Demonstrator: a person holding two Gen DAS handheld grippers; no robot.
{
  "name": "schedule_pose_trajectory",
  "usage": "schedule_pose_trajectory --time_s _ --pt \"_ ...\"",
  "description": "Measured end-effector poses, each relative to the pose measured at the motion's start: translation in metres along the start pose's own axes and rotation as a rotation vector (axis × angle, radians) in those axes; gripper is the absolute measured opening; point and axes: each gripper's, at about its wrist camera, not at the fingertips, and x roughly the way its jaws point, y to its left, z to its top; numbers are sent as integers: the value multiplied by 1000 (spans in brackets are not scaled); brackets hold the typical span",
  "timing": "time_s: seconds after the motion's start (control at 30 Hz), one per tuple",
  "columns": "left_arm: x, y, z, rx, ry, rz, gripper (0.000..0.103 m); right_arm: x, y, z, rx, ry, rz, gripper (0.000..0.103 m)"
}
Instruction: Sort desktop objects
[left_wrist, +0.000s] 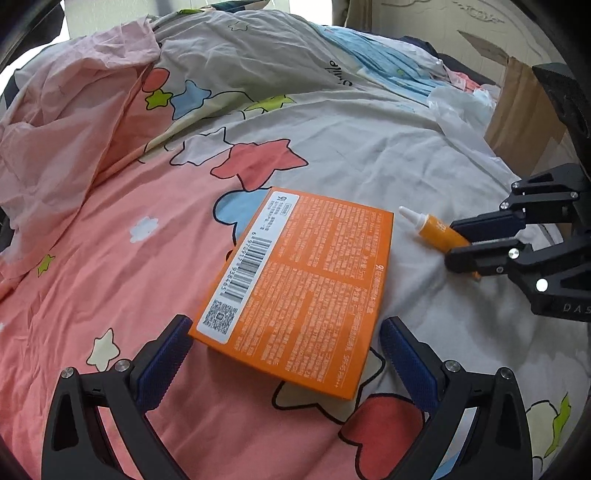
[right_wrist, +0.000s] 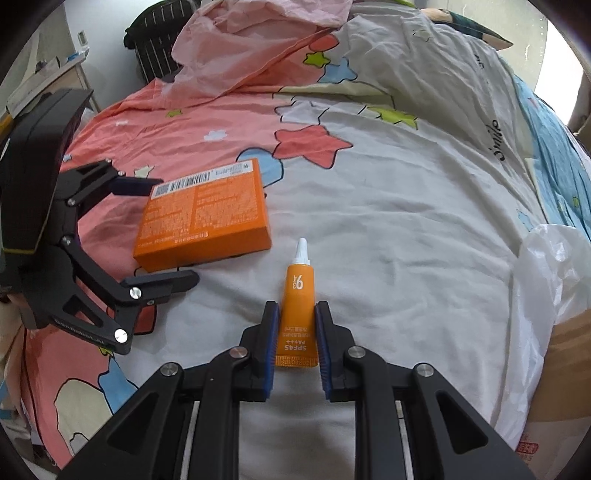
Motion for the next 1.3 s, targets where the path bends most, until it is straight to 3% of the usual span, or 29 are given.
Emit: schedule_pose_trajectory --time_s 0.27,0.37,0.4,0.7,0.97,1.0,1.03,1.2,1.3 --pt "-2 -21 4 66 -32 49 103 0 1 -2 8 6 9 18" --pt "-6 -30 4 94 -26 38 83 -1 0 -3 11 5 26 18" --pt "-7 -32 5 97 -20 31 83 -1 -1 -3 15 5 32 18" --pt "-20 -18 11 -65 7 -9 82 -7 -6 -6 32 -10 47 18" --pt "-69 -32 4 -77 -52 29 81 -30 -5 -8 42 -51 65 18" --pt "-75 -34 3 -80 -57 23 48 -34 -4 -9 42 -55 67 18" --pt "-80 -34 3 -91 -52 18 41 -38 -3 -10 42 -59 67 18" --pt "-87 -34 -4 -123 -10 41 43 -59 -1 -18 46 -81 68 18" --pt "-86 -43 -13 -112 -3 59 62 -65 -1 -22 52 -82 70 18"
